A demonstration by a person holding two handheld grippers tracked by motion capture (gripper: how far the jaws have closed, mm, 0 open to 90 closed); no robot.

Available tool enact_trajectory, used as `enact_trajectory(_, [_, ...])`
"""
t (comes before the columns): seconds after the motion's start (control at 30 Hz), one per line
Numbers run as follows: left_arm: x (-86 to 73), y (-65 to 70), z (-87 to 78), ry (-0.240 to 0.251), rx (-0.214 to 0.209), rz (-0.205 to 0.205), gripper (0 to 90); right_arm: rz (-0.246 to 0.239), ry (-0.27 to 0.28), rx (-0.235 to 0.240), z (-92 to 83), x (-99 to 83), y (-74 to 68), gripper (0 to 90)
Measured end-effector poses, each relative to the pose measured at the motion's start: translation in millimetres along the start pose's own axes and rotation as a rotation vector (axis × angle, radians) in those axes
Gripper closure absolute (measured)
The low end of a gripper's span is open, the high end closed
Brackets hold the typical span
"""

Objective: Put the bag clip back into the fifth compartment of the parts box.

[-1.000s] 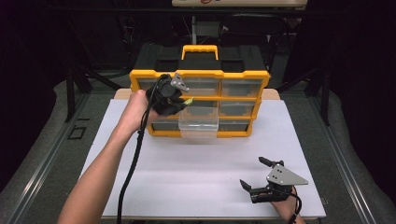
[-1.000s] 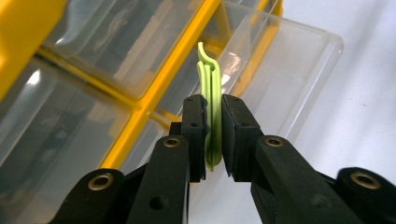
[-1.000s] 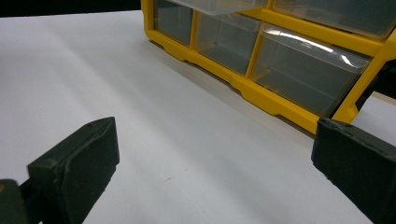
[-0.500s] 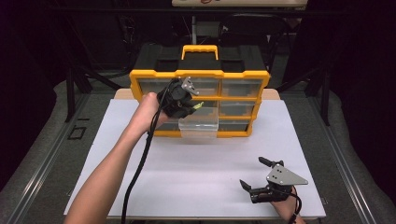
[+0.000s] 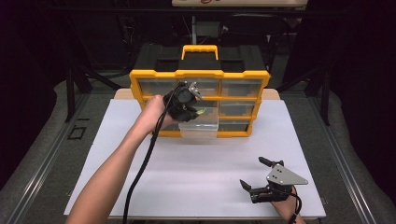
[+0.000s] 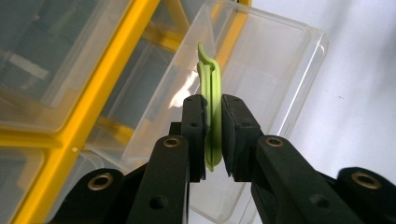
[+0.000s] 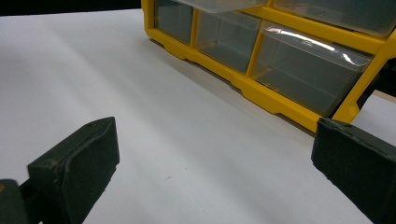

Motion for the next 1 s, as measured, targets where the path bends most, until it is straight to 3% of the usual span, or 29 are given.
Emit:
enact_trajectory(0.7, [-0.8, -3.6, 14.0, -0.041, -0.022, -0.009, 79.9, 0.001, -0.003, 0.003, 0.7, -0.2, -0.1, 0.3])
enact_trajectory(0.93, [-0.5, -5.6, 14.9, -0.024, -0.026, -0.027, 78.8, 0.005, -0.002, 0.004, 0.8, -0.4, 0.1, 0.3])
enact_trajectory(1.0, [-0.6, -6.6, 11.0, 0.002, -0.028, -0.038, 73.5, 0.005, -0.002, 0.004, 0.7, -0.4, 0.2, 0.3])
Point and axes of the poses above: each handheld gripper's, and its own axes: z roughly forward along the jaws, x roughly out of its top, y roughly to its right, the point moved 1 cm from there along z, roughly forward along the jaws, and after that the axes turned 3 degrees about -z, right-handed, at the moved point
